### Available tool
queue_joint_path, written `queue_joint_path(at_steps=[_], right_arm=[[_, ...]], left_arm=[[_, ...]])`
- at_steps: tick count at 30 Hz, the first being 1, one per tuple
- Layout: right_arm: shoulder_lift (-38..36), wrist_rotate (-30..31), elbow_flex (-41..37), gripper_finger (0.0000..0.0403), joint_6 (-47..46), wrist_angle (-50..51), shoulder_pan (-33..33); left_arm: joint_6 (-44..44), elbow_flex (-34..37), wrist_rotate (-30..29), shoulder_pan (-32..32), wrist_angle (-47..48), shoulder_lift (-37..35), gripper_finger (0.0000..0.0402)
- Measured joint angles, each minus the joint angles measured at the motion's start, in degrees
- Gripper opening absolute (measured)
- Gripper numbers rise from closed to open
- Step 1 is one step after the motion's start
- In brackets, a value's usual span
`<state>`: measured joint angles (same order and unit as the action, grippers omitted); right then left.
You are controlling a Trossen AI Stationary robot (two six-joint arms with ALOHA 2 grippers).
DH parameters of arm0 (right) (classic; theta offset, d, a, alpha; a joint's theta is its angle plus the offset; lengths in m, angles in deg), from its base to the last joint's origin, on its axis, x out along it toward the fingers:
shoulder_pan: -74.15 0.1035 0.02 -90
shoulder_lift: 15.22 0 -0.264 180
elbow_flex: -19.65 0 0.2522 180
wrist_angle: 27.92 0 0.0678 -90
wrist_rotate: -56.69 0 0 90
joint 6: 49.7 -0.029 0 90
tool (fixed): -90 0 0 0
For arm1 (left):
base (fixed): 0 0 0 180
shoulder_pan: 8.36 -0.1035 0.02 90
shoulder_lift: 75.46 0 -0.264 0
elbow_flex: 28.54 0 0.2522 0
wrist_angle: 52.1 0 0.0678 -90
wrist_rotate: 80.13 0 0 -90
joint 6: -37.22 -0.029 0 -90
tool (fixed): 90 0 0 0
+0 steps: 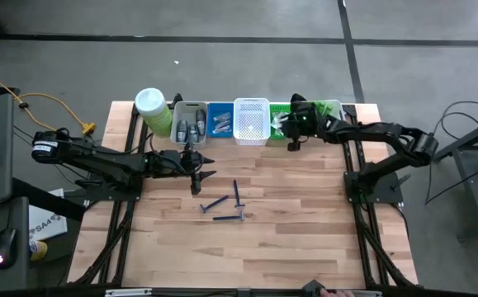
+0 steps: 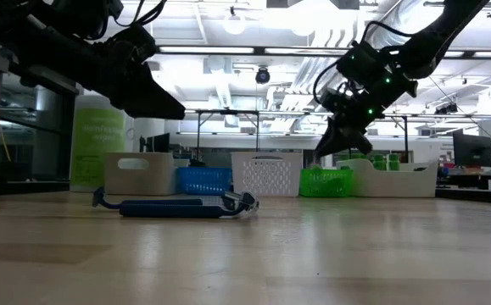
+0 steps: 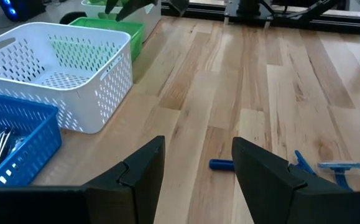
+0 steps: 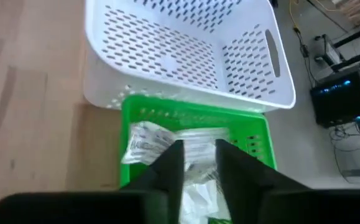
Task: Pick & Place Travel size toiletries
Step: Put the white bandage pack into the green bin, then put the top left blue razor into the left white bin
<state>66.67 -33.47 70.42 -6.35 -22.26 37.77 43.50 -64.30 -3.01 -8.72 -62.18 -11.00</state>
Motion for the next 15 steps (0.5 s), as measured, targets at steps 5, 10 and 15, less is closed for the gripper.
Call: queue_joint_path(at_steps=[5, 10, 15], right_arm=[[0.0, 1.37, 0.0, 0.0147, -0.31, -0.5, -1.03], [-1.58, 5.11, 0.0, 0.0195, -7.94, 1.42, -0.6], [-8.24, 0.8, 0.0, 0.0208, -20.1, 6.86, 1.72]], left_arm=[[0.67, 0.0, -0.08, 0.0, -0.02, 0.0, 0.0186], [3.68, -0.29, -1.3, 0.0, 0.03, 0.0, 0.0186], [7.5, -2.82, -2.84, -0.02, 2.09, 0.0, 0.0186]])
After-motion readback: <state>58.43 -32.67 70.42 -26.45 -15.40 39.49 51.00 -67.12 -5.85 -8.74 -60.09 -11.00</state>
